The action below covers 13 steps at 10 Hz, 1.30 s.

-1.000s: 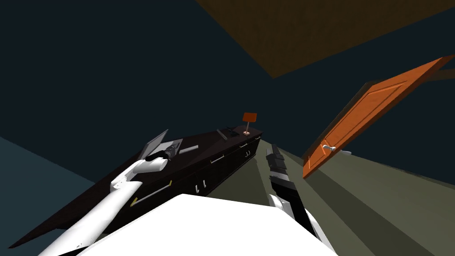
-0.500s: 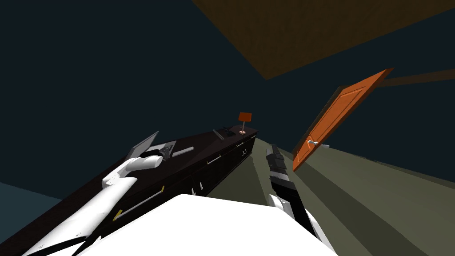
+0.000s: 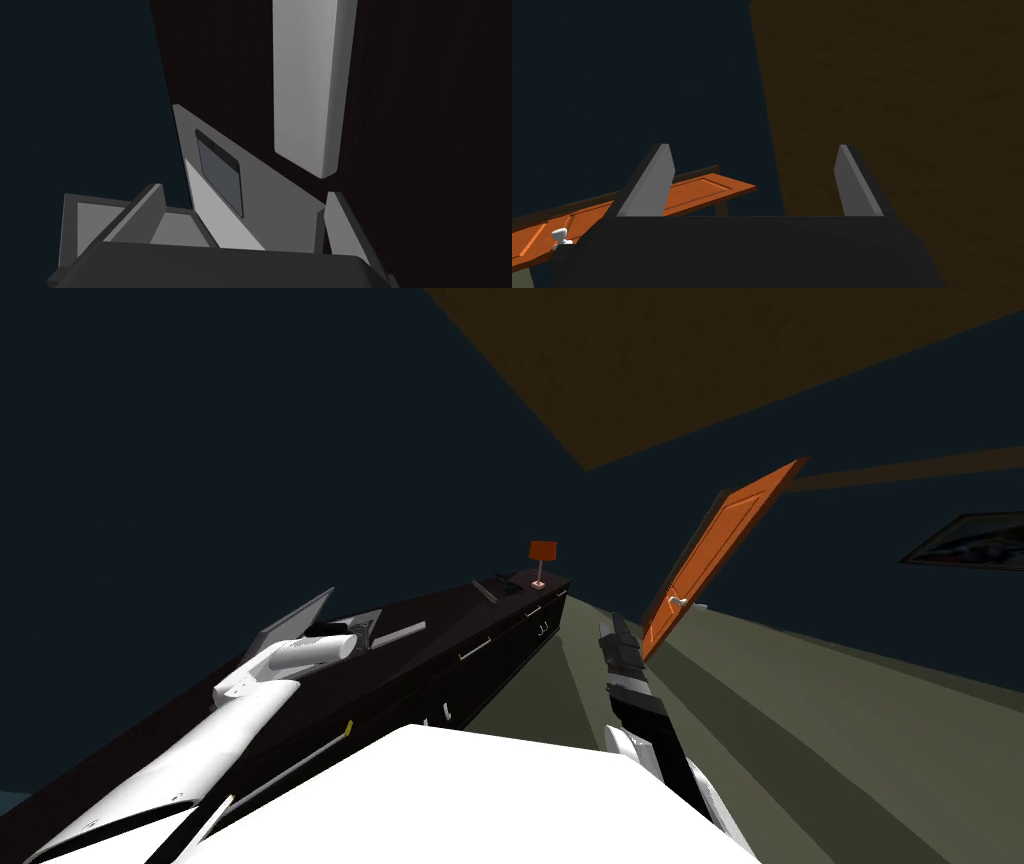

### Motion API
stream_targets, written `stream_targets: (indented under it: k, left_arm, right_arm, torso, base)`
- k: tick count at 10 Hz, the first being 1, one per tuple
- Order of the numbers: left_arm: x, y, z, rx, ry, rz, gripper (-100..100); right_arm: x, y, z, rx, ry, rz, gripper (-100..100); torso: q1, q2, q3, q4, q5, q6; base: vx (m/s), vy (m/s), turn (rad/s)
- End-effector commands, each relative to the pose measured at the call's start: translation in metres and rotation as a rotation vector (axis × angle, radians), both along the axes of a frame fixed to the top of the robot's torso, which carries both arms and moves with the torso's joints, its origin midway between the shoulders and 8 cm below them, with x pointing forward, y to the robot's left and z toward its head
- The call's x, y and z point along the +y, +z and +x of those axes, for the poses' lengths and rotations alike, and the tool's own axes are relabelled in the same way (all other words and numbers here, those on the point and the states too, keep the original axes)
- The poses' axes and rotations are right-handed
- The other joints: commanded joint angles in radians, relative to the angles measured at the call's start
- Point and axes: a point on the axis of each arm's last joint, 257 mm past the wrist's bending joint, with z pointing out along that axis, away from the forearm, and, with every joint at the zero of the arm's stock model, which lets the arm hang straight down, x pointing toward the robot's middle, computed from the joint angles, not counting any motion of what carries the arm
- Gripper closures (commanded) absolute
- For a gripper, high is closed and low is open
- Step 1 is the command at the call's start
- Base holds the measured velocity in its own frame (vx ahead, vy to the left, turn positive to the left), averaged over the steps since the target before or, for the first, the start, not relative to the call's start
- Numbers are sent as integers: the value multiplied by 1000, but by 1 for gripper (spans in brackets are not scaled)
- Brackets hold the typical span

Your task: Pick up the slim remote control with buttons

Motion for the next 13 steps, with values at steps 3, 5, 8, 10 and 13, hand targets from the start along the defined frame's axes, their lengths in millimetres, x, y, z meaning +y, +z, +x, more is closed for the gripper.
stream_targets:
  k: [3,5,8,10,13]
  left_arm:
    - [16,-8,-22,58,74,-71,-100]
    - [27,-8,-33,76,124,-116,-100]
    - [33,-16,-53,128,183,-185,-100]
    - [39,-15,-64,142,226,-231,-100]
    - [38,-22,-83,193,278,-303,-100]
  right_arm:
    - [0,0,0,0,0,0,0]
    - [0,0,0,0,0,0,0]
    - [0,0,0,0,0,0,0]
    - [0,0,0,0,0,0,0]
    - [0,0,0,0,0,0,0]
  torso:
    - [0,0,0,0,0,1]
    - [0,0,0,0,0,0]
    - [1,0,0,0,0,1]
    - [0,0,0,0,0,0]
    - [1,-1,0,0,0,1]
  base:
    - [-3,1,-101]
    - [-1,1,-103]
    - [-1,11,-146]
    - [1,5,-81]
    - [5,16,-149]
